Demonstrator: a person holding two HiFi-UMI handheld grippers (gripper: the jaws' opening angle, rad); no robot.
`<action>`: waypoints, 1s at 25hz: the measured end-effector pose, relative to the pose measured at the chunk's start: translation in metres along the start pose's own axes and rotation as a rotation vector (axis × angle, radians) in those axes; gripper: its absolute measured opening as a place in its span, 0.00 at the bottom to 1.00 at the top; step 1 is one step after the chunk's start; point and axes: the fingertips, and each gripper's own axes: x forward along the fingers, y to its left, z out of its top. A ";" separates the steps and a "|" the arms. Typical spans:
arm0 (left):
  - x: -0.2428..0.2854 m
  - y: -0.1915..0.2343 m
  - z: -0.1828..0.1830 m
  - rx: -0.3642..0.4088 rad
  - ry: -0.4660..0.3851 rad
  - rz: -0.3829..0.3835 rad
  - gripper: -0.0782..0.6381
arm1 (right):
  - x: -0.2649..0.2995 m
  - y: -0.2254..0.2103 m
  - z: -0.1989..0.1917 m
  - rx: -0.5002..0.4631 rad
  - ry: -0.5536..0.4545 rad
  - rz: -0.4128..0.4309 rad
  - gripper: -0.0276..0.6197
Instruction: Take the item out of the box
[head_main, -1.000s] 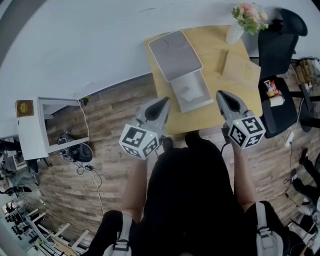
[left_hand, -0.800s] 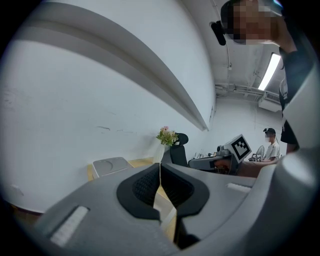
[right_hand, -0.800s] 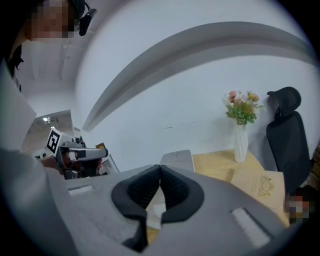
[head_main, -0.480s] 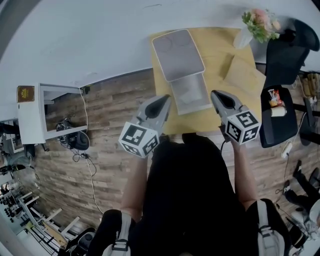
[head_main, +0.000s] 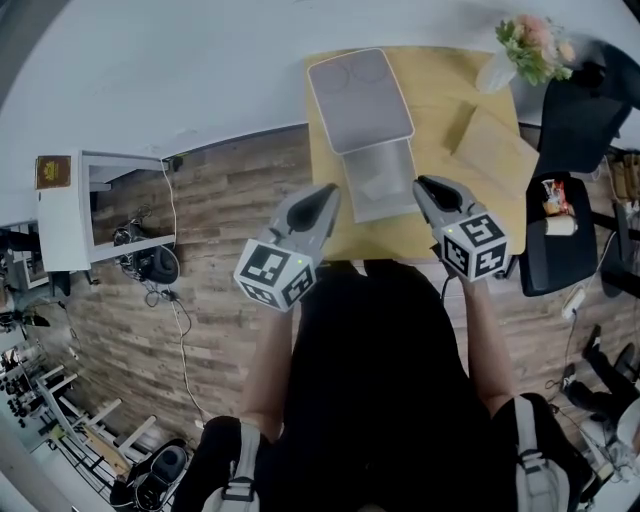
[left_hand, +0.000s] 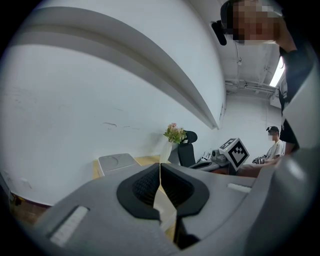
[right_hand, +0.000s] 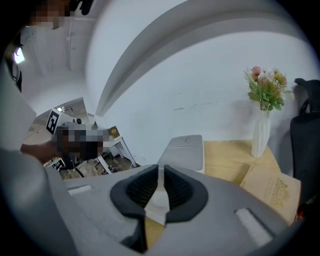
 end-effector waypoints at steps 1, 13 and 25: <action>0.001 -0.001 -0.001 0.000 0.003 0.001 0.13 | 0.001 0.000 -0.003 -0.002 0.011 0.005 0.08; 0.007 -0.022 -0.014 -0.003 0.020 -0.016 0.13 | 0.008 -0.006 -0.050 -0.042 0.140 -0.002 0.18; 0.002 0.009 -0.013 -0.028 0.027 -0.023 0.13 | 0.037 0.001 -0.073 -0.127 0.288 -0.033 0.28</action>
